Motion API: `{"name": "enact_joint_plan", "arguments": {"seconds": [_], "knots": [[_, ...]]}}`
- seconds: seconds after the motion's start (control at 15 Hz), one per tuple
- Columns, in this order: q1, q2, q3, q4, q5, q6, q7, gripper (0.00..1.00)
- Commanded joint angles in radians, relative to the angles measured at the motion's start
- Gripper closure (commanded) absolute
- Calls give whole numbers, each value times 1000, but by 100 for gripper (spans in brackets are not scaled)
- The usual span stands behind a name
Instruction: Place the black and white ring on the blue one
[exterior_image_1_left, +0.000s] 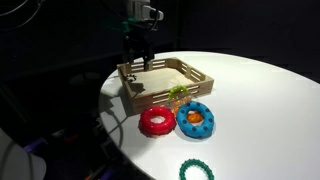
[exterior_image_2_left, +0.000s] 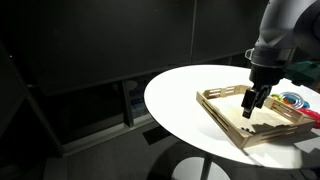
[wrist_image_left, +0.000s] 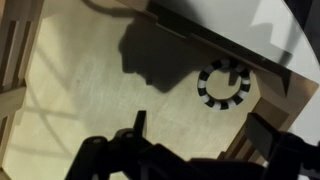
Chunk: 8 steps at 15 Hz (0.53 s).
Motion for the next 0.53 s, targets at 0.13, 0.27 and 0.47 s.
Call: {"name": "enact_joint_plan", "arguments": {"seconds": [0.13,0.27,0.47], "knots": [[9,47,16,-7,-45,55,-5,0],[9,63,15,-10,-78,71,6,0],[10,87,12,-13,-124,98,19,0]]}}
